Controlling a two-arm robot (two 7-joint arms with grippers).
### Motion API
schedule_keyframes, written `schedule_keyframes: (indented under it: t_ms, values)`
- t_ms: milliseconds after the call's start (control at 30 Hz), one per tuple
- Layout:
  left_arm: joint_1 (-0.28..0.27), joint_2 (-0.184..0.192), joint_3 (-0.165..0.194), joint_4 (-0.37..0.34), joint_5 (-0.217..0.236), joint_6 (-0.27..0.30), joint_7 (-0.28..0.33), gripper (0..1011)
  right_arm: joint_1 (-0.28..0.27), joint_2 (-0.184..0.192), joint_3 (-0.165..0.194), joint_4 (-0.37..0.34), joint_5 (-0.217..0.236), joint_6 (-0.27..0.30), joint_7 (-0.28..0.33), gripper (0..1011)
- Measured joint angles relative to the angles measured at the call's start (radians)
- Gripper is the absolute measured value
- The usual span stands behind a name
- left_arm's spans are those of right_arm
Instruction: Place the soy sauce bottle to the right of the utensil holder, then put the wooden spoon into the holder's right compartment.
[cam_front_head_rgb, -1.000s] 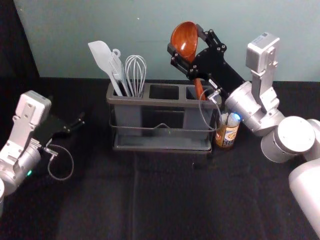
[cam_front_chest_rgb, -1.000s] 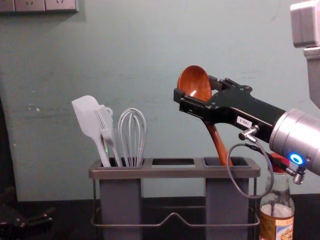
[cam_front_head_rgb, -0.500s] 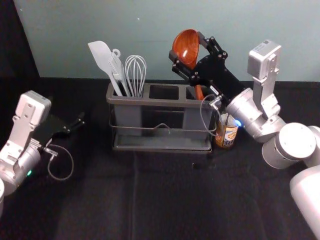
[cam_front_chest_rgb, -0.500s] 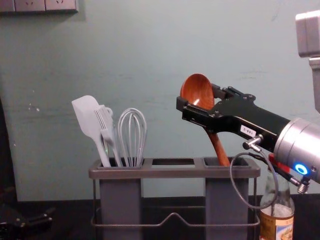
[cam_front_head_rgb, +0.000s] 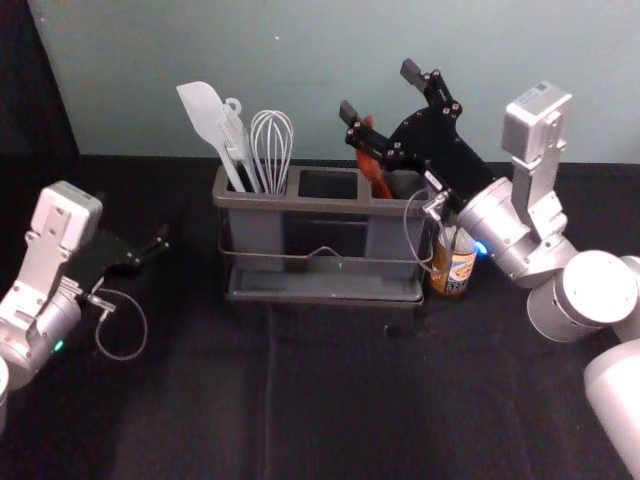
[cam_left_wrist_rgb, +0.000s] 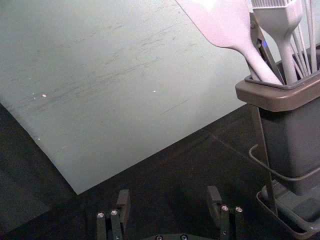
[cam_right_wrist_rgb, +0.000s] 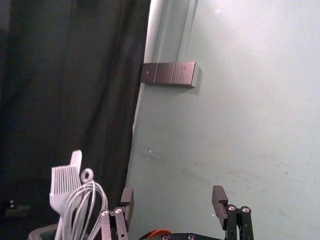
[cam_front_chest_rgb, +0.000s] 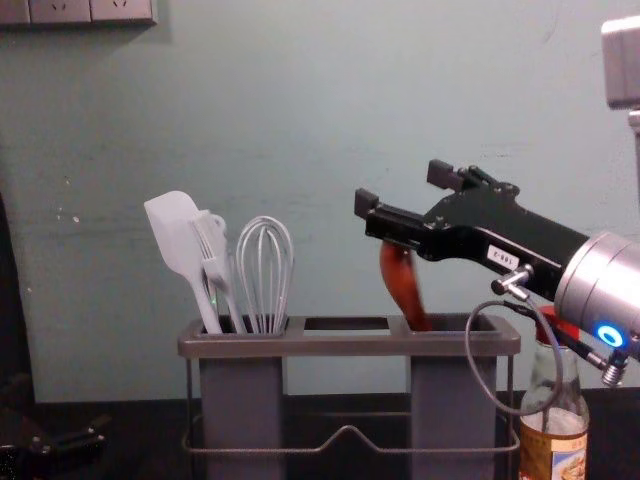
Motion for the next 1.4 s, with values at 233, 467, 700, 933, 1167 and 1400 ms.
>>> schedule_keyframes:
  t_ms: [233, 467, 700, 933, 1167, 1400]
  values:
    - [0.000, 0.000, 0.000, 0.000, 0.000, 0.000, 0.000, 1005, -0.060, 0.015, 0.020, -0.111, 0.007, 0.040, -0.027, 1002]
    - [0.000, 0.000, 0.000, 0.000, 0.000, 0.000, 0.000, 1005, -0.157, 0.042, 0.039, -0.262, 0.019, 0.123, -0.057, 1002]
    - [0.000, 0.000, 0.000, 0.000, 0.000, 0.000, 0.000, 1005, -0.265, 0.086, 0.058, -0.414, 0.056, 0.257, -0.070, 1002]
    - [0.000, 0.000, 0.000, 0.000, 0.000, 0.000, 0.000, 1005, -0.373, 0.160, 0.082, -0.530, 0.065, 0.402, -0.093, 1002]
    - [0.000, 0.000, 0.000, 0.000, 0.000, 0.000, 0.000, 1005, -0.459, 0.208, 0.132, -0.585, 0.085, 0.453, -0.109, 1003]
    - [0.000, 0.000, 0.000, 0.000, 0.000, 0.000, 0.000, 1005, -0.505, 0.229, 0.218, -0.570, 0.098, 0.448, -0.143, 1002]
